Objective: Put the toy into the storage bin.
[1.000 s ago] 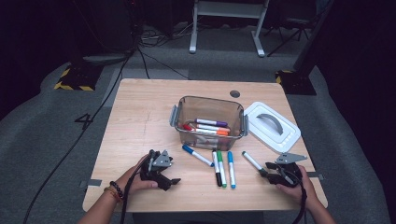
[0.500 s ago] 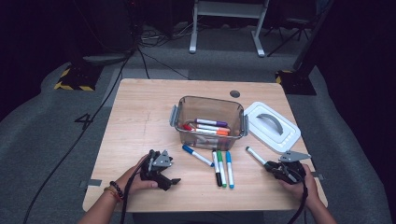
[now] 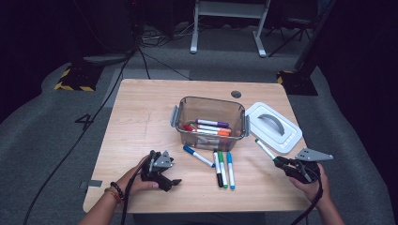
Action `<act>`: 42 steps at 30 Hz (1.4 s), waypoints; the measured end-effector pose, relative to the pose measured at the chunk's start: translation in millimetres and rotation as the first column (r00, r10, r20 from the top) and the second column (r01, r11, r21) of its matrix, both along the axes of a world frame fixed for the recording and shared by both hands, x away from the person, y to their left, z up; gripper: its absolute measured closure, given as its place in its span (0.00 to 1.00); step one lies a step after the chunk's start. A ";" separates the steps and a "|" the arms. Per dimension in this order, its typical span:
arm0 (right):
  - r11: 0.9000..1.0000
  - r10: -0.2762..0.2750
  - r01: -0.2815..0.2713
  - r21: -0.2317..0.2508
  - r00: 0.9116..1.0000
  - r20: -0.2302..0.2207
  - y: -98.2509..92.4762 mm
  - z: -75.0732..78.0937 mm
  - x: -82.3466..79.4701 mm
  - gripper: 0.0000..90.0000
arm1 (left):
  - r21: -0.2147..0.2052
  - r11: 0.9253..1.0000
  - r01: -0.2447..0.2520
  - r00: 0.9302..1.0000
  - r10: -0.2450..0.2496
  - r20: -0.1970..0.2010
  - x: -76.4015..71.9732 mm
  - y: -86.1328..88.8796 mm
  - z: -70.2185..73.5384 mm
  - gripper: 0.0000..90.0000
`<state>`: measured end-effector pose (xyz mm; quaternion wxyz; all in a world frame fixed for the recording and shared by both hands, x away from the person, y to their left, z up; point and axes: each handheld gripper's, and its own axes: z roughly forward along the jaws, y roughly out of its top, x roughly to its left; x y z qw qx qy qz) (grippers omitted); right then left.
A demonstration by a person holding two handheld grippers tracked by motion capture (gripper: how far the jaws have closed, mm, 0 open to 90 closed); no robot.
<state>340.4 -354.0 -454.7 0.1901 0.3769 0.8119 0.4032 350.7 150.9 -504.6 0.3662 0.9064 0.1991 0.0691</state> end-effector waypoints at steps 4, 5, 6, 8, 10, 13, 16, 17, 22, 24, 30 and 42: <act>0.998 -0.022 0.021 0.053 0.999 0.027 -11.6 10.6 2.1 0.84 | 0.000 1.000 0.000 1.000 0.000 0.000 0.0 0.0 0.0 0.15; 0.998 -0.020 0.018 0.057 0.999 0.032 -12.3 12.2 2.8 0.84 | 0.000 1.000 0.000 1.000 0.000 0.000 0.0 0.0 0.0 0.15; 0.998 -0.019 0.017 0.054 0.999 0.039 -12.2 14.5 3.7 0.84 | 0.000 1.000 0.000 1.000 0.000 0.000 0.0 0.0 0.0 0.15; 0.998 -0.006 0.004 0.055 0.999 0.053 -10.9 20.4 6.0 0.84 | 0.000 1.000 0.000 1.000 0.000 0.000 0.0 0.0 0.0 0.15; 0.999 0.007 -0.011 0.052 0.998 0.064 -9.0 26.5 8.2 0.84 | 0.000 1.000 0.000 1.000 0.000 0.000 0.0 0.0 0.0 0.15; 0.999 0.021 -0.025 0.041 0.996 0.087 -6.5 34.4 11.5 0.84 | 0.000 1.000 0.000 1.000 0.000 0.000 0.0 0.0 0.0 0.15; 0.998 0.037 -0.041 0.043 0.994 0.100 -4.2 43.0 16.6 0.84 | 0.000 1.000 0.000 1.000 0.000 0.000 0.0 0.0 0.0 0.15; 0.998 0.039 -0.044 0.039 0.994 0.104 -3.2 45.3 18.0 0.84 | 0.000 1.000 0.000 1.000 0.000 0.000 0.0 0.0 0.0 0.15; 0.997 0.075 -0.079 0.024 0.986 0.149 7.4 68.8 29.5 0.84 | 0.000 1.000 0.000 1.000 0.000 0.000 0.0 0.0 0.0 0.15; 0.995 0.094 -0.100 0.027 0.982 0.166 13.7 79.4 34.1 0.84 | 0.000 1.000 0.000 1.000 0.000 0.000 0.0 0.0 0.0 0.15; 0.986 0.159 -0.167 0.023 0.966 0.203 37.7 103.5 46.5 0.84 | 0.000 1.000 0.000 1.000 0.000 0.000 0.0 0.0 0.0 0.15; 0.946 0.324 -0.323 -0.033 0.930 0.173 102.9 124.8 75.0 0.84 | -0.001 1.000 -0.001 1.000 0.001 -0.001 0.0 0.0 0.0 0.15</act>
